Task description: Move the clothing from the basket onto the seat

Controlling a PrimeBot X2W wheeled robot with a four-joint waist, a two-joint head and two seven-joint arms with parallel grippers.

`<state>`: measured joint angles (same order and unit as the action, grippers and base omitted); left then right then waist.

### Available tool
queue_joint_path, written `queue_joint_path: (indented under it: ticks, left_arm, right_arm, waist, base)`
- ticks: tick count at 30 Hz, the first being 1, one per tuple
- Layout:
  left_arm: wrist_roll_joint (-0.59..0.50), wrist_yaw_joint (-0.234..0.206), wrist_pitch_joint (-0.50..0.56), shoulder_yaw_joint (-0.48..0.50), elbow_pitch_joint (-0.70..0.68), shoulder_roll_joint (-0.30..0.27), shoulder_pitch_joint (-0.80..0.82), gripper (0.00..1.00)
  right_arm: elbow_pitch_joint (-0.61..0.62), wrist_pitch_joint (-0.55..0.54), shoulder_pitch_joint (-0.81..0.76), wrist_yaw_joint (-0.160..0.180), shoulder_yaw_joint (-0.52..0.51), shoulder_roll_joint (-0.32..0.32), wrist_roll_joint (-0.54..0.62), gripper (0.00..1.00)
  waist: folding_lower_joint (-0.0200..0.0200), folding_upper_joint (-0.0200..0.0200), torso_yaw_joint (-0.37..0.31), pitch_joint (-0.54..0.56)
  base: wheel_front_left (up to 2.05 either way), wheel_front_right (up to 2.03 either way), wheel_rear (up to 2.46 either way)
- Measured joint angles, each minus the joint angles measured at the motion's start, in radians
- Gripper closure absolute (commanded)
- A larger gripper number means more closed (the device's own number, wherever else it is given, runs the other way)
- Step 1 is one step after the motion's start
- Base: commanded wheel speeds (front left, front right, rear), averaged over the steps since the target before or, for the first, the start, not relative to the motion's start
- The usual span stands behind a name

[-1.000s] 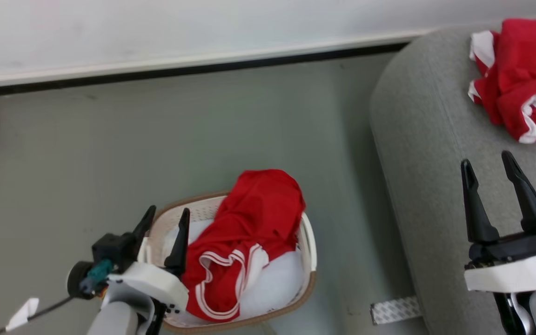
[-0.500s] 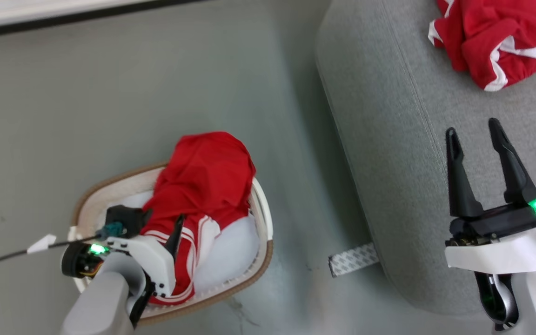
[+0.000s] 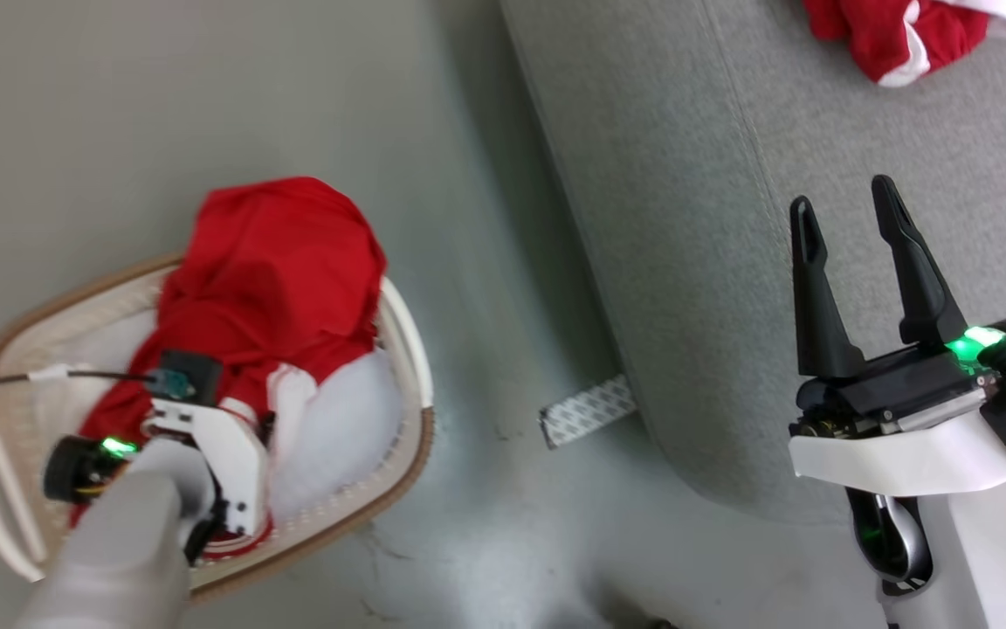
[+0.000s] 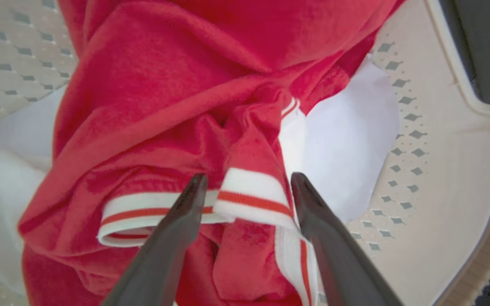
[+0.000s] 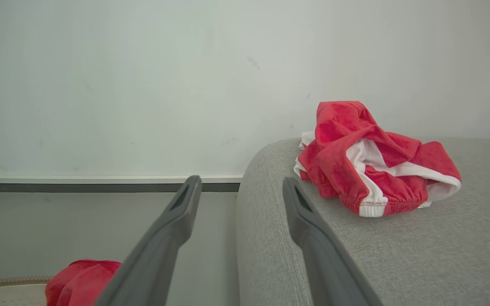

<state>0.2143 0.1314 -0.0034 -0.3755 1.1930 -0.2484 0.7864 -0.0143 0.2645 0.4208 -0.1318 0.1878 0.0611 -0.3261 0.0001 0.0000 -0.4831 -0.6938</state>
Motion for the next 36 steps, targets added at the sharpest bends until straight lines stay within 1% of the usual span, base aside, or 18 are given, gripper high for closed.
queue_joint_path:
  ticks: [4,6,9,13,14,15,16,17,18,19,20,27,31,34,36]
  left_arm:
    - [-0.003,0.0,0.04,-0.021,0.034,-0.027,0.033,0.0]
    - [-0.006,-0.001,0.055,-0.04,0.042,-0.026,0.039,0.0]
    - [-0.012,0.0,0.083,-0.059,0.054,-0.026,0.063,0.0]
    - [-0.023,0.0,0.156,-0.087,0.07,-0.029,0.073,0.0]
    - [-0.025,0.0,0.171,-0.095,0.073,-0.029,0.073,0.04]
    - [-0.028,0.0,0.179,-0.105,0.074,-0.028,0.074,0.14]
    - [-0.028,0.0,0.182,-0.112,0.075,-0.027,0.074,0.31]
    - [-0.027,0.0,0.184,-0.115,0.076,-0.026,0.074,0.55]
    - [-0.025,0.0,0.184,-0.118,0.076,-0.026,0.074,0.77]
    - [-0.023,0.0,0.184,-0.12,0.077,-0.026,0.075,0.93]
    - [-0.018,0.0,0.184,-0.124,0.078,-0.026,0.075,1.0]
    - [0.009,0.0,0.169,-0.137,0.083,-0.032,0.075,1.0]
    - [0.053,0.0,0.151,-0.138,0.084,-0.031,0.053,1.0]
    - [0.074,0.0,0.098,-0.145,0.066,-0.026,0.026,1.0]
    - [0.105,0.0,0.053,-0.154,0.04,-0.003,0.019,1.0]
  right_arm:
    - [0.005,0.0,0.009,0.0,0.02,-0.007,-0.022,0.0]
    - [0.012,0.0,0.009,0.0,0.014,-0.008,-0.039,0.0]
    - [0.024,0.0,0.005,0.0,0.008,-0.008,-0.051,0.0]
    - [0.032,0.0,-0.011,0.0,0.0,-0.009,-0.057,0.0]
    - [0.034,0.0,-0.013,0.0,-0.003,-0.009,-0.059,0.0]
    - [0.035,0.0,-0.015,0.0,-0.005,-0.009,-0.061,0.0]
    - [0.035,0.0,-0.015,0.0,-0.007,-0.009,-0.061,0.0]
    - [0.035,0.0,-0.015,0.0,-0.007,-0.009,-0.061,0.0]
    - [0.035,0.0,-0.016,0.0,-0.009,-0.009,-0.061,0.0]
    - [0.035,0.0,-0.016,0.0,-0.01,-0.009,-0.063,0.0]
    - [0.035,0.0,-0.016,0.0,-0.009,-0.009,-0.064,0.0]
    - [0.025,0.0,-0.008,0.0,0.007,-0.01,-0.069,0.0]
    - [0.007,0.0,-0.001,0.0,0.029,-0.01,-0.076,0.0]
    - [-0.005,0.0,0.008,0.0,0.038,-0.011,-0.078,0.0]
    - [-0.013,0.0,0.007,0.0,0.027,-0.011,-0.066,0.0]
  waist:
    - [0.0,0.0,-0.04,-0.04]
    - [0.0,0.0001,-0.053,-0.059]
    - [0.0,0.0,-0.061,-0.085]
    - [0.0,0.0,-0.061,-0.104]
    - [0.0,0.0,-0.061,-0.106]
    - [-0.0001,0.0,-0.061,-0.107]
    - [0.0,0.0,-0.06,-0.107]
    - [-0.0001,0.0,-0.06,-0.107]
    - [-0.0001,0.0,-0.059,-0.107]
    - [-0.0001,0.0,-0.059,-0.108]
    - [-0.0001,0.0,-0.059,-0.108]
    - [-0.0001,0.0,-0.062,-0.091]
    - [-0.0001,0.0,-0.069,-0.067]
    - [0.0,0.0,-0.074,-0.036]
    - [-0.0001,0.0,-0.07,-0.009]
  base:
    - [0.0,0.0,0.0]
    - [0.0,0.0,0.0]
    - [0.0,0.0,0.0]
    - [0.0,0.0,0.0]
    - [0.0,0.0,0.0]
    - [0.0,0.0,0.0]
    - [0.0,0.0,0.0]
    - [0.0,0.0,0.0]
    - [0.0,0.0,0.0]
    - [0.0,0.0,0.0]
    - [0.0,0.0,0.0]
    - [0.0,0.0,0.0]
    - [0.0,0.0,0.0]
    - [0.0,0.0,0.0]
    - [0.0,0.0,0.0]
